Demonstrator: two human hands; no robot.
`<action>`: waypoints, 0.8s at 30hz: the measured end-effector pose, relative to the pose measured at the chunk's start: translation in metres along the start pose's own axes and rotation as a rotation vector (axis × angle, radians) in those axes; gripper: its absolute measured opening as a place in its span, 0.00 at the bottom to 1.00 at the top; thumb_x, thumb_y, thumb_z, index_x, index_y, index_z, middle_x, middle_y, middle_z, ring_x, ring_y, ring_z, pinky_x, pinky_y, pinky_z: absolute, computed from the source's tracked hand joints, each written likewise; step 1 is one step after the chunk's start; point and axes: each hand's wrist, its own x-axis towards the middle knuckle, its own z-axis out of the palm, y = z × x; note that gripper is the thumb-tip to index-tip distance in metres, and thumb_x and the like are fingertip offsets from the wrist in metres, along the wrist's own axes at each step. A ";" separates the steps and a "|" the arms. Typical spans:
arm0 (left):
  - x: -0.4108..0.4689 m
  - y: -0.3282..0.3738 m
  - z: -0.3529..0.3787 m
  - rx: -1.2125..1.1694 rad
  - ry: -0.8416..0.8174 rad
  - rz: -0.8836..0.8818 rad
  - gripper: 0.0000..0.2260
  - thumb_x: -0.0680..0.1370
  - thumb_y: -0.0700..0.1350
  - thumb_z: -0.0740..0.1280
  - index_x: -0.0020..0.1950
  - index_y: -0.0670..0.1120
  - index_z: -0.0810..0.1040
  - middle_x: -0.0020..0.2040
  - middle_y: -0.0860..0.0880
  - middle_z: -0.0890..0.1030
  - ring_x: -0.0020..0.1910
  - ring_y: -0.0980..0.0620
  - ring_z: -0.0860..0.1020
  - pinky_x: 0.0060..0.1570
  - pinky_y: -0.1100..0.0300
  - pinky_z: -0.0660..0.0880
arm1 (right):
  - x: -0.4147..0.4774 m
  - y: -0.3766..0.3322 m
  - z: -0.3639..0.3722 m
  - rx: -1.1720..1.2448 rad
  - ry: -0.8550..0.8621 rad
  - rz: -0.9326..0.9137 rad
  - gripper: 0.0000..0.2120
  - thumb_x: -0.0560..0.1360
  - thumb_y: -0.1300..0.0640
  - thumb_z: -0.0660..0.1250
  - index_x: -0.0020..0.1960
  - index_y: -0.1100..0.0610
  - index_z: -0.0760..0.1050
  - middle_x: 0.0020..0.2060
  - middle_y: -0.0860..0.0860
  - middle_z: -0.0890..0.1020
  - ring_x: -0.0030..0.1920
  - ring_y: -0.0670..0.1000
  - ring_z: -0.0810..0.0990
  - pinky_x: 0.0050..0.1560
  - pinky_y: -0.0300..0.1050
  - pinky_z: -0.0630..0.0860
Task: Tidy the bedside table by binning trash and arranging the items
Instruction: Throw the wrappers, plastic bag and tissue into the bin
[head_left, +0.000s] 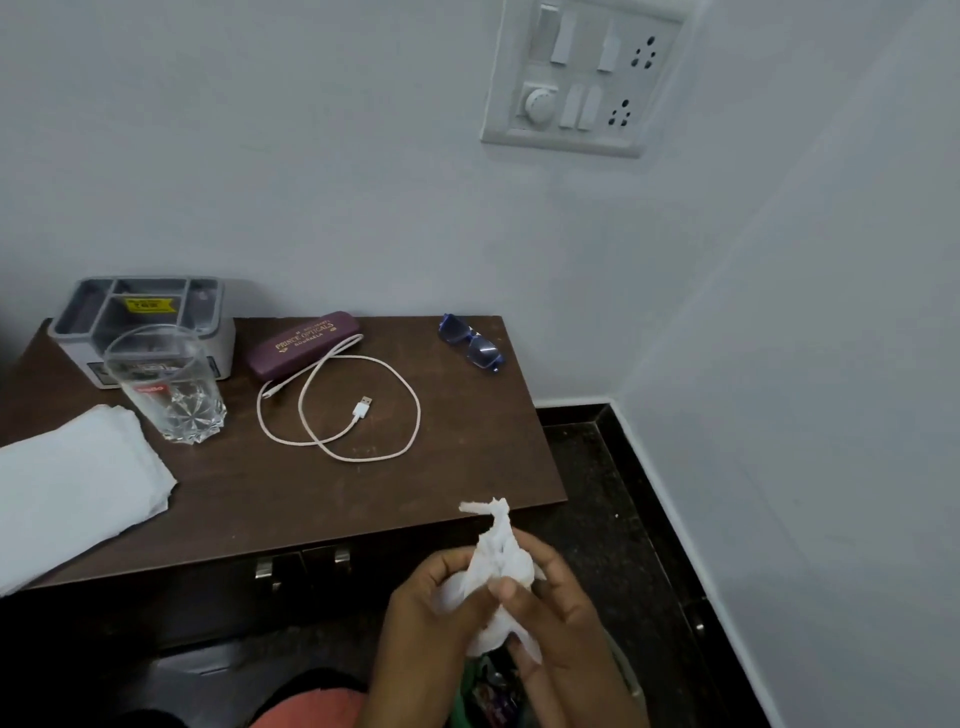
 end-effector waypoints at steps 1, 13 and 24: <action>-0.002 -0.007 0.006 0.025 0.002 -0.003 0.08 0.69 0.34 0.73 0.44 0.45 0.82 0.36 0.50 0.86 0.37 0.54 0.83 0.33 0.63 0.76 | -0.006 0.000 -0.007 -0.040 0.063 -0.018 0.34 0.52 0.54 0.82 0.56 0.60 0.77 0.50 0.63 0.83 0.49 0.61 0.83 0.40 0.47 0.82; 0.005 -0.103 0.066 0.482 -0.157 -0.174 0.10 0.72 0.34 0.70 0.38 0.48 0.81 0.36 0.49 0.84 0.35 0.54 0.81 0.32 0.66 0.76 | -0.047 0.037 -0.116 -0.232 0.564 -0.040 0.07 0.72 0.66 0.69 0.47 0.58 0.81 0.39 0.58 0.86 0.39 0.56 0.84 0.34 0.43 0.80; 0.025 -0.159 0.069 0.827 -0.211 -0.253 0.28 0.76 0.36 0.66 0.74 0.44 0.62 0.70 0.43 0.70 0.68 0.46 0.70 0.68 0.55 0.67 | -0.035 0.110 -0.165 -0.418 0.734 0.108 0.23 0.71 0.61 0.72 0.65 0.55 0.72 0.57 0.55 0.80 0.54 0.54 0.80 0.59 0.54 0.76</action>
